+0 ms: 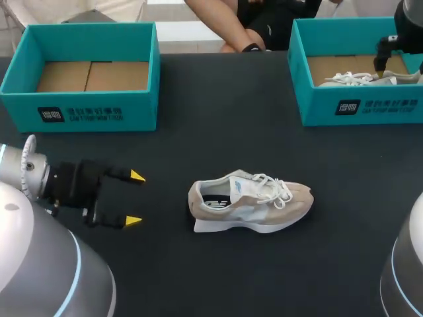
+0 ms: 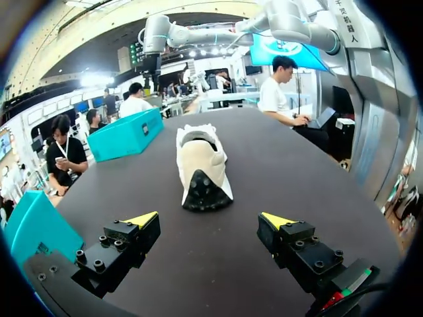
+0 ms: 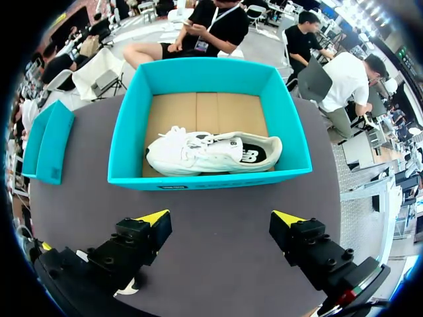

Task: Take the shoe out of the shoebox, open the shoe tongue, remove and reinsert the insole, then place the shoe into the shoebox

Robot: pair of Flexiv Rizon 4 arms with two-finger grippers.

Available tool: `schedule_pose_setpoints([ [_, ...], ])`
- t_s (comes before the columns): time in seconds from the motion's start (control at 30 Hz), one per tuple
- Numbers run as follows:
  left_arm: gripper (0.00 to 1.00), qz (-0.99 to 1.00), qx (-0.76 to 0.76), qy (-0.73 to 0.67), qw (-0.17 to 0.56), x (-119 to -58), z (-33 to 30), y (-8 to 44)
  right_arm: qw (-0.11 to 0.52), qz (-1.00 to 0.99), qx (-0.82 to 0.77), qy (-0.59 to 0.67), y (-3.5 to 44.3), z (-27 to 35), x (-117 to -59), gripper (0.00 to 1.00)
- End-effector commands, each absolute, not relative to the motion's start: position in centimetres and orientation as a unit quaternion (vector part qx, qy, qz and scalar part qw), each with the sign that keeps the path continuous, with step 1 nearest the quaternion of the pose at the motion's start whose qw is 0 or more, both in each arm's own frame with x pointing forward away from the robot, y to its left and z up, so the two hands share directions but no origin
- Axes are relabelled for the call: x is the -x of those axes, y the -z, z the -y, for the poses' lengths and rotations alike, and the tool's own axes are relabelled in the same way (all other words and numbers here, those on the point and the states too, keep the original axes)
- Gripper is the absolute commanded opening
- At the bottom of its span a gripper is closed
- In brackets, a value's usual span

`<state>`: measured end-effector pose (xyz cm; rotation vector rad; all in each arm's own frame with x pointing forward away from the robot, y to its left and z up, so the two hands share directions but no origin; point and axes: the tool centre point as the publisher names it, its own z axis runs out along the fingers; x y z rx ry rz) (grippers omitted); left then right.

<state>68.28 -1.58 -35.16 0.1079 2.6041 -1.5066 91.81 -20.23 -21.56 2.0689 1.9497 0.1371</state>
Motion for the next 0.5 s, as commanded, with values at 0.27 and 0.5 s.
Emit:
schedule_pose_setpoints([
  [0.27,1.00,-0.816,-0.039,0.571,0.079,-68.16,0.49,36.37,0.148,-0.677,-0.719,-0.049,21.64,20.20,-91.76,1.00],
  [0.5,1.00,-0.810,-0.039,0.581,0.069,-67.54,0.71,36.97,0.148,-0.677,-0.719,-0.049,21.64,20.20,-91.76,1.00],
])
